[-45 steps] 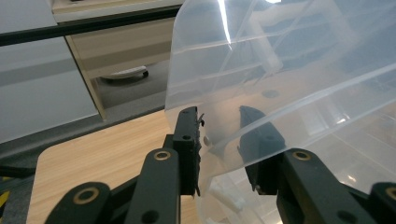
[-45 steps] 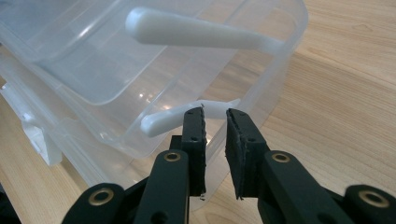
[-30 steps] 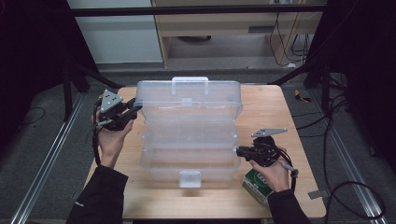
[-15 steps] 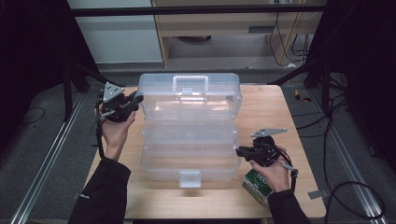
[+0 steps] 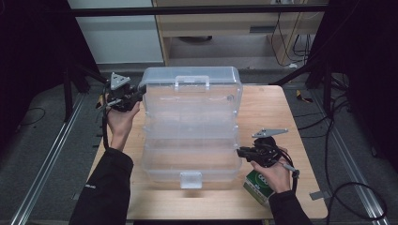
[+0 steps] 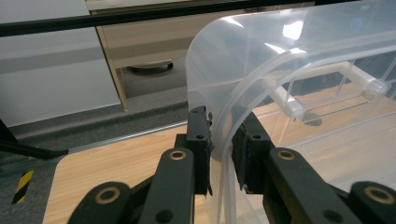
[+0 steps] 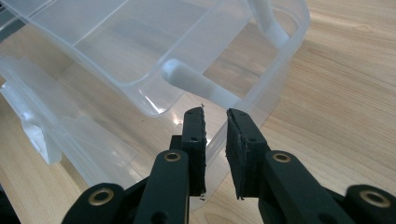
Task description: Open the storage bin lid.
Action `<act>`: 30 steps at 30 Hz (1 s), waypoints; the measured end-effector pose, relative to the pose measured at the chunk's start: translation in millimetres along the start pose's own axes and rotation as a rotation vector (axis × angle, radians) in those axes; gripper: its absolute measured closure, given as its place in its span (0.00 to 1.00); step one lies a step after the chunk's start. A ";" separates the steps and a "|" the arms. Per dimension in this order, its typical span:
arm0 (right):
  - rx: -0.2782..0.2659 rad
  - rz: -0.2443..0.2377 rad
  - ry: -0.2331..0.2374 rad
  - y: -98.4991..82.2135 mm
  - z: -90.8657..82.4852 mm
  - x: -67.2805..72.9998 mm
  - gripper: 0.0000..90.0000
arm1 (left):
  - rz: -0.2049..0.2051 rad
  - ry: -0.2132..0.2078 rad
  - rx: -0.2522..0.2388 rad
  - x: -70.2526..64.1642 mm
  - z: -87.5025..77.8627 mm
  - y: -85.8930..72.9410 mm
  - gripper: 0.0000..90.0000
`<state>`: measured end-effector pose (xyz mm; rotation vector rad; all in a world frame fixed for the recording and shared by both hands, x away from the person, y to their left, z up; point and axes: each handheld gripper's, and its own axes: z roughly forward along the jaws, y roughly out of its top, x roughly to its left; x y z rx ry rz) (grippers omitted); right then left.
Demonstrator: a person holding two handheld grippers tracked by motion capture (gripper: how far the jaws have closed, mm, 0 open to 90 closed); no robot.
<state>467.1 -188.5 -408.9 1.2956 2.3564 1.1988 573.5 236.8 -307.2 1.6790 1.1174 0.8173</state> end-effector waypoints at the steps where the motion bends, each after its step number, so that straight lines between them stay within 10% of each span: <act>1: 0.000 -0.001 0.000 0.0 0.0 -0.1 0.86 | -0.003 0.001 0.002 1.1 3.6 1.1 0.86; 30: -0.003 -0.008 0.014 -0.1 0.4 -1.8 0.86 | -0.022 0.023 0.052 13.7 55.8 8.8 0.87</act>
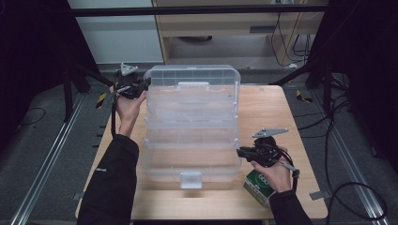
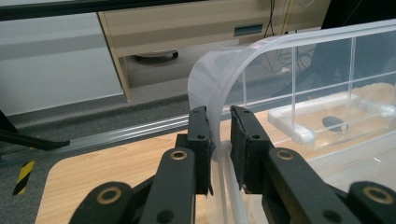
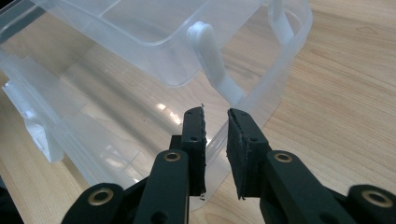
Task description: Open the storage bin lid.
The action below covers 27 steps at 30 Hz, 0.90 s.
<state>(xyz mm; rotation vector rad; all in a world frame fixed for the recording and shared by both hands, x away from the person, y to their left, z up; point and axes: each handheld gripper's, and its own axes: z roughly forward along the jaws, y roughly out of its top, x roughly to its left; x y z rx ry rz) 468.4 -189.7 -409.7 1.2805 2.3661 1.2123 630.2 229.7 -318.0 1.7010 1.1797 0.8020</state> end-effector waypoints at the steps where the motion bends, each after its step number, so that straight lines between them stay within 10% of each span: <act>1: 0.000 -0.001 0.000 0.0 0.0 -0.1 0.86 | 0.000 0.001 -0.001 0.4 1.2 -0.3 0.87; 27: 0.005 -0.002 0.005 0.5 -0.1 -0.7 0.85 | -0.044 0.006 0.059 11.8 45.8 -5.7 0.86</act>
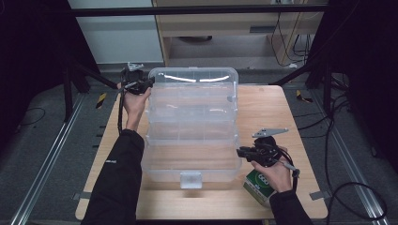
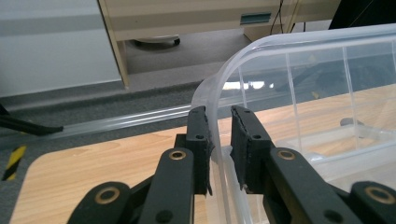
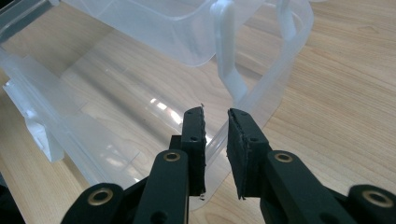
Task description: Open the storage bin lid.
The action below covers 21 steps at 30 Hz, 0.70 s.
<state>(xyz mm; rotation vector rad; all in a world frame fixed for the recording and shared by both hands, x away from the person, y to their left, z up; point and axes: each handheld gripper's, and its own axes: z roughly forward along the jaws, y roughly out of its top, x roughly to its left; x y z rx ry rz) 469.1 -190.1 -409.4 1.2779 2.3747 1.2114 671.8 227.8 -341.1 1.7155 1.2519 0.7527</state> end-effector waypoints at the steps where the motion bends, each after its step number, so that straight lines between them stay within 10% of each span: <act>1: 0.001 0.003 0.003 0.0 -0.3 -0.4 0.85 | -0.006 -0.002 0.002 0.2 1.2 -0.5 0.85; 21: -0.001 -0.001 0.010 0.1 -0.9 -2.9 0.87 | -0.031 0.018 -0.002 11.2 -7.1 0.4 0.79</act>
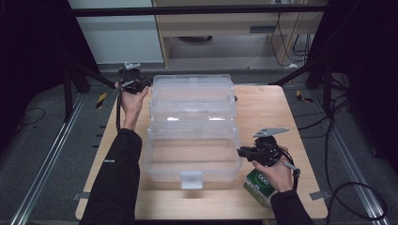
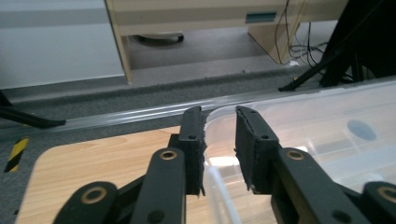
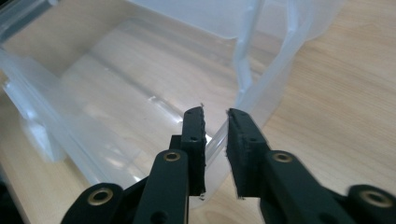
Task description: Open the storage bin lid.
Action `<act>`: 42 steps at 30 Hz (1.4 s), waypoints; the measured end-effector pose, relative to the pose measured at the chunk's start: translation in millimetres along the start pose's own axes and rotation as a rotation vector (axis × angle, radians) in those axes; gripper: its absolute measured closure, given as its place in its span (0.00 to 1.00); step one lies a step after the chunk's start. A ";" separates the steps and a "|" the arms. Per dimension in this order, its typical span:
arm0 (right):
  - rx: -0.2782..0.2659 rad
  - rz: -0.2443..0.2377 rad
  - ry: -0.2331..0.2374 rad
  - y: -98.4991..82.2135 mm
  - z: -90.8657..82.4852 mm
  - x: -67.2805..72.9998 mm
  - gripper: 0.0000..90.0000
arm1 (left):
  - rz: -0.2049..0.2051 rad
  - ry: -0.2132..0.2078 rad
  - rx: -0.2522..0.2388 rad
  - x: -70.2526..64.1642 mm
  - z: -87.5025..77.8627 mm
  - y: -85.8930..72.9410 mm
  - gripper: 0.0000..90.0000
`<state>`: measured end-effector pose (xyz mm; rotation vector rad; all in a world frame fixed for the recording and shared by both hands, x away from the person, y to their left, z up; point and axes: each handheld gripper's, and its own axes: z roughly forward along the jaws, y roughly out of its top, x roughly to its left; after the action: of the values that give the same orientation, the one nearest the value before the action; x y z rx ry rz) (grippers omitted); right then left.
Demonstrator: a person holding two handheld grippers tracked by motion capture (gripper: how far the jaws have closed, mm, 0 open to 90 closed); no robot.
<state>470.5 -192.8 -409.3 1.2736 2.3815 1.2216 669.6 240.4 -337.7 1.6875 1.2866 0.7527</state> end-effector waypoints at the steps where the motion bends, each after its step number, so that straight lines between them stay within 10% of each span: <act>1: -0.004 0.000 0.006 -0.2 0.1 -0.9 0.87 | -0.009 -0.013 -0.003 2.1 -5.6 -0.8 0.78; 16: 0.009 0.001 -0.007 1.7 0.2 1.2 0.87 | 0.062 -0.106 -0.033 11.3 -106.6 -25.2 0.62; 25: 0.012 0.001 -0.014 2.0 0.3 2.1 0.87 | 0.087 -0.144 0.002 -2.2 -151.3 -78.6 0.57; 42: 0.008 -0.008 -0.020 1.6 0.3 3.4 0.87 | 0.136 -0.233 0.177 -28.4 -152.9 -153.9 0.66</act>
<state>469.5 -189.5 -407.6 1.2722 2.3775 1.1923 463.7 269.6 -405.8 1.9578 1.1113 0.5124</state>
